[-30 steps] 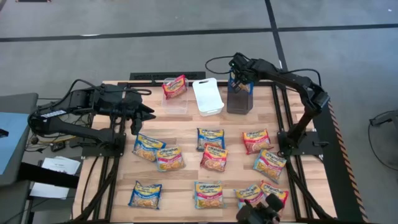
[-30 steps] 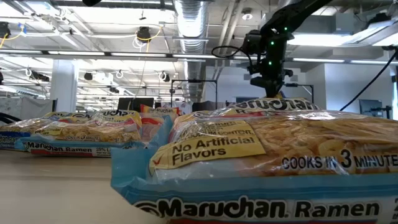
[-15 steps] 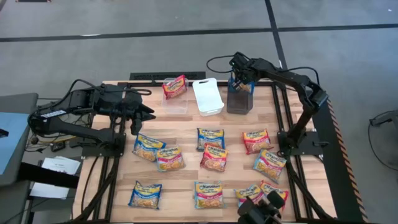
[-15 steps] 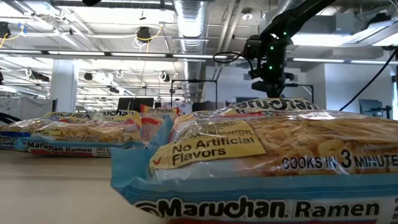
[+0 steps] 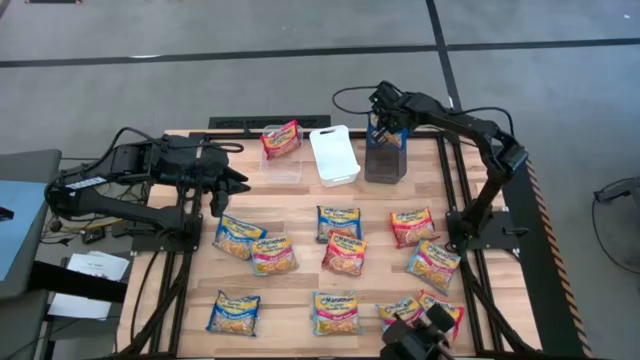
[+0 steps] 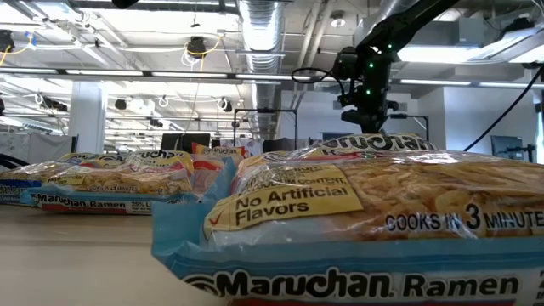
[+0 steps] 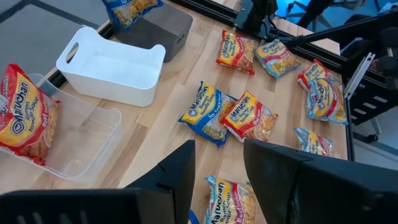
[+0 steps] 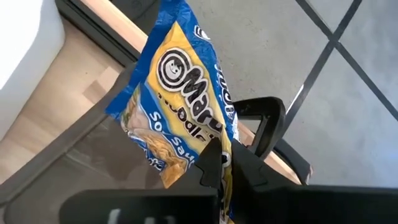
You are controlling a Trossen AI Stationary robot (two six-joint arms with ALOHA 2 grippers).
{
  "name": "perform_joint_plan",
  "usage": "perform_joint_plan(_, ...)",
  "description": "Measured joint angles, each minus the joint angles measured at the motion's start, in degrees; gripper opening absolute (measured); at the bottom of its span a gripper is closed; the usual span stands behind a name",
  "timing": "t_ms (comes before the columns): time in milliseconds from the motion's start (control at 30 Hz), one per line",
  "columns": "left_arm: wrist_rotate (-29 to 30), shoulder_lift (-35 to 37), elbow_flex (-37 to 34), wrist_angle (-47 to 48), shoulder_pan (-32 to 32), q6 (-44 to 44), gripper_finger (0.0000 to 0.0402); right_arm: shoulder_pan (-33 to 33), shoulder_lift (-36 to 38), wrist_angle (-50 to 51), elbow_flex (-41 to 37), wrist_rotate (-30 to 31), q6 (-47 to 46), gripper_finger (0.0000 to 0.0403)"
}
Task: Sort Maruchan noodles
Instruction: Put the blue noodle pack into the black bin, then put the light blue noodle pack into the white bin
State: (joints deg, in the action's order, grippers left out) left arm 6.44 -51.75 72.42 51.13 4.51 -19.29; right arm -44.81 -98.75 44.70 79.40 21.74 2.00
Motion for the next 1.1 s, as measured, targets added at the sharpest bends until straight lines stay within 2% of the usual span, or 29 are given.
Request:
perform_joint_plan(367,0.0,0.0,0.0,0.0,0.0,-1.3,0.0123,-0.7,0.0,0.2,0.0,-1.2,0.1,0.0038)
perform_joint_plan(667,0.0,0.0,0.0,0.0,0.0,-1.3,0.0123,-0.7,0.0,0.2,0.0,-0.9,-0.1,0.0100)
perform_joint_plan(800,0.0,0.0,0.0,0.0,0.0,-1.3,0.0123,-0.7,0.0,0.2,0.0,-0.9,-0.1,0.0115)
perform_joint_plan(1100,1.4,0.0,0.0,0.0,0.0,-1.4,0.0123,1.2,0.2,13.0,7.0,-2.8,-1.3,0.0125)
